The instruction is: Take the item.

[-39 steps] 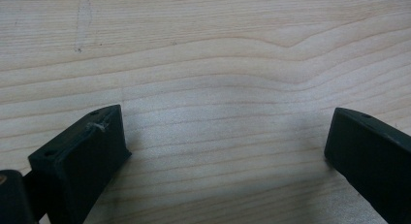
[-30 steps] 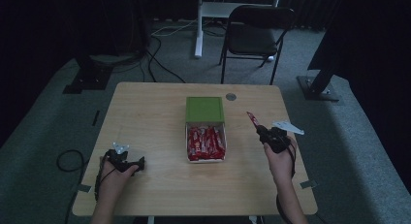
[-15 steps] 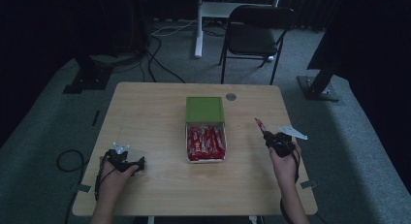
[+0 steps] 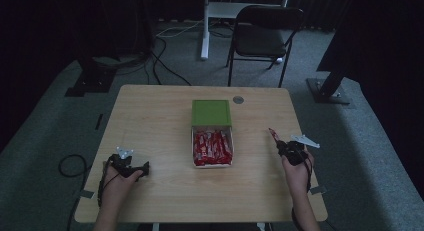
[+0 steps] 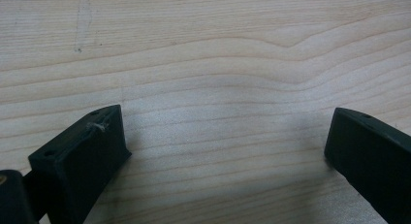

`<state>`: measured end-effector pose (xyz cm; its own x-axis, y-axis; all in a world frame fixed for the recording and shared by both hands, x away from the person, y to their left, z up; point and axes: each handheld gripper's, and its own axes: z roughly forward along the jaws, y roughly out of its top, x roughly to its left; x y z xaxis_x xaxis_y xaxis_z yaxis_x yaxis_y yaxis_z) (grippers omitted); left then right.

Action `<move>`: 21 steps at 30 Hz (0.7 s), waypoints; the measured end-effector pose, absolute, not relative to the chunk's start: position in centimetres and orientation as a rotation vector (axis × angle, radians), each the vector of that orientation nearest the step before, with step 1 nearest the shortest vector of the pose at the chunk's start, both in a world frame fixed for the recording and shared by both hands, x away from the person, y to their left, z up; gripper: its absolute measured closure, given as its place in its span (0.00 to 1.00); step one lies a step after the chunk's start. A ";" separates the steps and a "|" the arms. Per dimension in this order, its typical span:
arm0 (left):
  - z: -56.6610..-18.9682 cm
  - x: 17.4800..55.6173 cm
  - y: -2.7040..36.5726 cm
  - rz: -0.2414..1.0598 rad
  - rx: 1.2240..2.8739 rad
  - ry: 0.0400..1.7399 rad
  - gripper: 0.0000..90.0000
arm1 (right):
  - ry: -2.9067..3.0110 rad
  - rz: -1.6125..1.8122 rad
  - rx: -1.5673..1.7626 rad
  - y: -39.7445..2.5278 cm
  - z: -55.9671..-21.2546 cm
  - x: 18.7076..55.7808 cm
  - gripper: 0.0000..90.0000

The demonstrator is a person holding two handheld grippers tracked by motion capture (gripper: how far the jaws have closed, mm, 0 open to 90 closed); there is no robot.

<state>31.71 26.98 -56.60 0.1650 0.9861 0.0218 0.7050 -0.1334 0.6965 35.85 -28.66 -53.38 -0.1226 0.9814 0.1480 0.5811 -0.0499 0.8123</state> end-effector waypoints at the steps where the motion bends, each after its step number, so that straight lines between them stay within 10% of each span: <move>1: -56.6 31.7 27.0 0.672 1.903 1.596 0.02 | 1.733 1.055 1.662 -28.7 -53.5 35.9 0.91; 21: -56.6 31.7 27.0 0.672 1.903 1.596 0.02 | 1.779 0.951 1.725 -29.4 -56.0 36.6 0.91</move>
<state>31.71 26.98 -56.60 0.1651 0.9860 0.0219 0.7050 -0.1336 0.6965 36.65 -29.44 -55.95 -0.0881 0.9882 0.1250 0.6527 -0.0375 0.7567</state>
